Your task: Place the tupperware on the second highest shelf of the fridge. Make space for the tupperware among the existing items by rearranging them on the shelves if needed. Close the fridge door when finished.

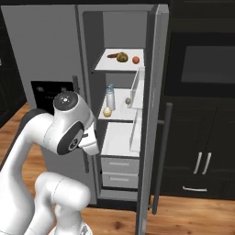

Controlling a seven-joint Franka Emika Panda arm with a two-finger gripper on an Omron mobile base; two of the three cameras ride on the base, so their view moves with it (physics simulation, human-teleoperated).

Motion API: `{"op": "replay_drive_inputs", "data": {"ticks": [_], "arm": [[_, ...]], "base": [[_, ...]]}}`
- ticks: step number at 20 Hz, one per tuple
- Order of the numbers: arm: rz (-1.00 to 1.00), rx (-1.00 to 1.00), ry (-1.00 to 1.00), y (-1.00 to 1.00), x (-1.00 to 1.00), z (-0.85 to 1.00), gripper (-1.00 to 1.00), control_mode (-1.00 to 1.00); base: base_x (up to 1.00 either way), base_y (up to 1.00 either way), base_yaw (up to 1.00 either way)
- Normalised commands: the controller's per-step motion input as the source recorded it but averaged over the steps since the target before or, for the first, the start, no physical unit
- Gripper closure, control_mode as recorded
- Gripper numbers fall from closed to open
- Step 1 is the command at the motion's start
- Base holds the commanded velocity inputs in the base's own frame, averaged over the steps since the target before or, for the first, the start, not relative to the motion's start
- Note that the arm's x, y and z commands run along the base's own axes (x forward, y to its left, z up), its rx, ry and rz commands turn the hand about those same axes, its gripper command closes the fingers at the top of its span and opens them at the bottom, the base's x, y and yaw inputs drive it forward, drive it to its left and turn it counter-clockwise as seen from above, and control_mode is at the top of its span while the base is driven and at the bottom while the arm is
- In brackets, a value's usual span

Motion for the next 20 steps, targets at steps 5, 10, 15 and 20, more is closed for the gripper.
{"op": "replay_drive_inputs", "data": {"ticks": [5, 10, 15, 20], "arm": [[0.0, 0.0, 0.0, 0.0, 0.0, 0.0, -1.0, 1.0], [0.0, 0.0, 0.0, 0.0, -0.02, 0.0, -1.0, -1.0], [-0.01, 0.0, -0.17, -0.41, -0.78, 0.0, -1.0, -1.0], [-0.11, 0.07, -0.22, -0.96, -1.0, 0.04, -1.0, -1.0]], "base": [[-0.19, -0.01, 0.0], [0.0, 0.0, 0.0], [0.0, 0.0, 0.0], [0.0, 0.0, 0.0]]}}
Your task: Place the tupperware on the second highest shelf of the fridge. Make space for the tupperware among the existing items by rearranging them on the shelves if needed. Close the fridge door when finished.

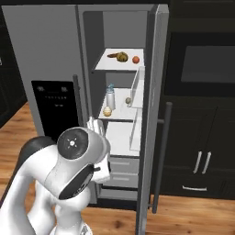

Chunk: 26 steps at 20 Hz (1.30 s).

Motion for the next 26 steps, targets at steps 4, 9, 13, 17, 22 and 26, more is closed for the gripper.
{"op": "replay_drive_inputs", "data": {"ticks": [4, 9, 13, 17, 22, 26], "arm": [[-0.16, 0.08, -0.16, -1.0, -0.36, 0.01, -1.0, -1.0], [0.01, 0.05, -0.2, -1.0, 0.51, -0.07, -1.0, -1.0], [0.22, 0.0, -0.12, -0.87, 0.81, -0.29, -1.0, -1.0], [0.35, -0.03, -0.02, -0.65, 0.64, -0.34, -1.0, -1.0], [0.37, -0.11, -0.09, -0.41, 0.66, -0.81, -1.0, -1.0], [0.39, -0.02, -0.1, -0.69, 0.45, -0.22, -1.0, -1.0]], "base": [[0.0, 0.0, 0.0], [0.0, 0.0, 0.0], [0.0, 0.0, 0.0], [0.0, 0.0, 0.0], [0.0, 0.0, 0.0], [0.0, 0.0, 0.0]]}}
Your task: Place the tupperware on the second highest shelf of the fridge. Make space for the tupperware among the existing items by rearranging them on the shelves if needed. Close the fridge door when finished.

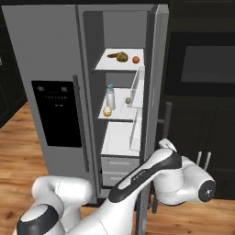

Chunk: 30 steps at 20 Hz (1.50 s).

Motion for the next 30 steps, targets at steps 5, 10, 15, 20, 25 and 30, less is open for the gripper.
{"op": "replay_drive_inputs", "data": {"ticks": [5, 10, 15, 20, 25, 30], "arm": [[0.24, -0.01, -0.06, -0.38, 0.66, -0.39, -1.0, -1.0], [0.08, -0.07, -0.05, -0.31, 0.91, -0.51, -1.0, -1.0], [0.04, -0.04, -0.01, -0.02, 0.57, -0.26, -1.0, -1.0], [0.06, -0.03, 0.0, 0.02, 0.58, -0.16, -1.0, -1.0], [0.06, -0.02, 0.0, 0.15, 0.71, -0.2, -1.0, -1.0], [0.11, -0.01, -0.01, 0.65, 0.46, -0.09, -1.0, -1.0]], "base": [[0.0, 0.0, 0.0], [0.0, 0.0, 0.0], [0.0, 0.0, 0.0], [0.0, 0.0, 0.0], [0.0, 0.0, 0.0], [0.0, 0.0, 0.0]]}}
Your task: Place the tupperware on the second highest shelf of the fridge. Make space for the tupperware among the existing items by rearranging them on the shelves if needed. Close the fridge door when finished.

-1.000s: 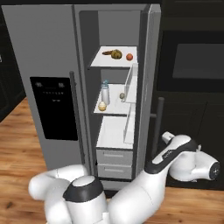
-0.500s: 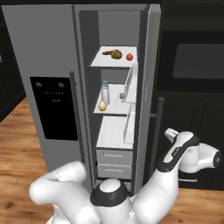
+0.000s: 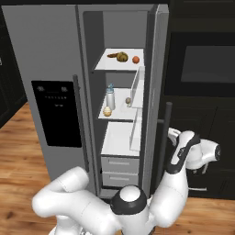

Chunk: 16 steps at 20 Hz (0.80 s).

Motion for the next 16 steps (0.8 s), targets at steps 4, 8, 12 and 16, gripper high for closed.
{"op": "replay_drive_inputs", "data": {"ticks": [4, 8, 12, 16], "arm": [[0.15, -0.01, -0.06, 1.0, 0.27, -0.04, -1.0, -1.0], [0.16, 0.0, -0.09, 1.0, 0.2, 0.0, -1.0, -1.0], [0.17, 0.0, -0.11, 1.0, 0.18, 0.0, -1.0, -1.0], [0.14, 0.0, -0.14, 1.0, 0.13, 0.0, -1.0, -1.0]], "base": [[0.0, 0.0, 0.0], [0.0, 0.0, 0.0], [0.0, 0.0, 0.0], [0.0, 0.0, 0.0]]}}
